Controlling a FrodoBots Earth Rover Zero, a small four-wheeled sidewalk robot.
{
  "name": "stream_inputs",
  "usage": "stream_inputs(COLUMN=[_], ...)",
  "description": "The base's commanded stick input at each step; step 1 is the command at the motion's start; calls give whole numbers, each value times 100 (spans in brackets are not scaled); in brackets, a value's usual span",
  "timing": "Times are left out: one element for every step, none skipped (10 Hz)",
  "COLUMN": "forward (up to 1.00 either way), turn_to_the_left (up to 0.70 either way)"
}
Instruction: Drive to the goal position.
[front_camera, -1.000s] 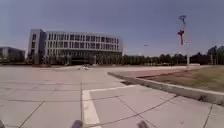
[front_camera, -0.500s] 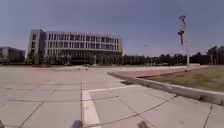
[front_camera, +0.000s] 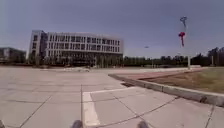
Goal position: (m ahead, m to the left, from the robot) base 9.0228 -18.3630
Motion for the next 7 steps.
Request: stream_inputs(forward=[85,85,85,85,85,85,85], turn_to_the_left=[34,34,34,34,33,0,0])
